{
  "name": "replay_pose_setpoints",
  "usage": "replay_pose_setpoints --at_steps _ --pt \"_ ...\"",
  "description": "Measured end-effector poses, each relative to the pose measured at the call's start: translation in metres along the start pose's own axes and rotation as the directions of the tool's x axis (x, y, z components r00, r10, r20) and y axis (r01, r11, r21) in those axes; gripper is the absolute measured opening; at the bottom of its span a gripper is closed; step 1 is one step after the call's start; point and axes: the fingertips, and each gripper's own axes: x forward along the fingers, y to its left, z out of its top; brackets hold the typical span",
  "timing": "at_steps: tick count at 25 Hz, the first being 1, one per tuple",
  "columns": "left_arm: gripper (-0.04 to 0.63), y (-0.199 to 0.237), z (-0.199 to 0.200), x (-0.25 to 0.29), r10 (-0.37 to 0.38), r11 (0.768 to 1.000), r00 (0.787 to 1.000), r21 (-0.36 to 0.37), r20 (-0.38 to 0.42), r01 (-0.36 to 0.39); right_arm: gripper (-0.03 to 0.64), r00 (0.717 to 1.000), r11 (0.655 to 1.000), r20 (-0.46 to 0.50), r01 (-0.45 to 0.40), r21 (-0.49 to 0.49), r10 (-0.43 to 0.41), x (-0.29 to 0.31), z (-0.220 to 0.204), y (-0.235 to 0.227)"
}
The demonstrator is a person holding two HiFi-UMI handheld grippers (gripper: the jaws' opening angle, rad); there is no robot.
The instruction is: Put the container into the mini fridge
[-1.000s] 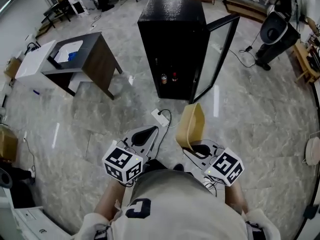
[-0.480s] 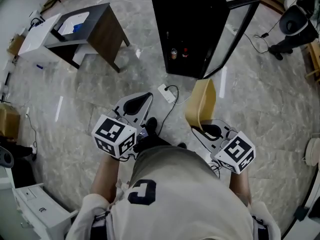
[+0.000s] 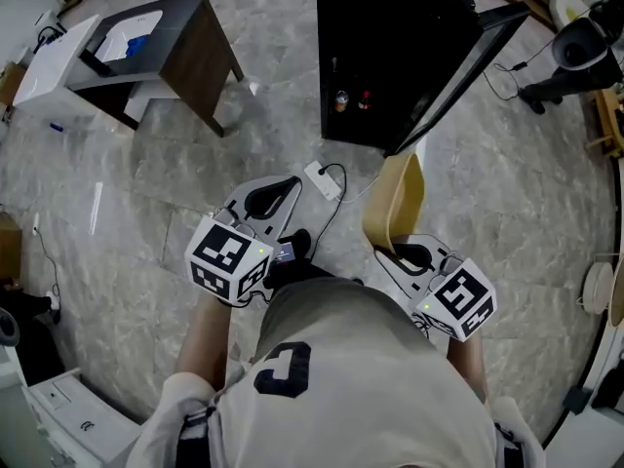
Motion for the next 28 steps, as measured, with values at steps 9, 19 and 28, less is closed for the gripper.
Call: replay_pose_setpoints --at_steps 9,19,28 --pt "0.057 0.1 0.009 0.02 -0.045 0.999 0.999 -0.021 -0.008 0.045 0.031 0.998 0.998 -0.036 0.057 0.041 -0.056 0.068 0.057 -0.032" --pt "0.057 0.161 0.004 0.036 -0.06 0.996 0.997 -0.065 -0.051 0.056 0.031 0.992 0.993 -0.069 0.107 0.044 -0.104 0.114 0.096 -0.058" --pt "0.057 0.171 -0.005 0.052 -0.165 0.986 0.983 -0.051 -0.081 0.162 0.031 0.982 0.991 -0.135 0.134 0.011 -0.131 0.144 0.115 -0.072"
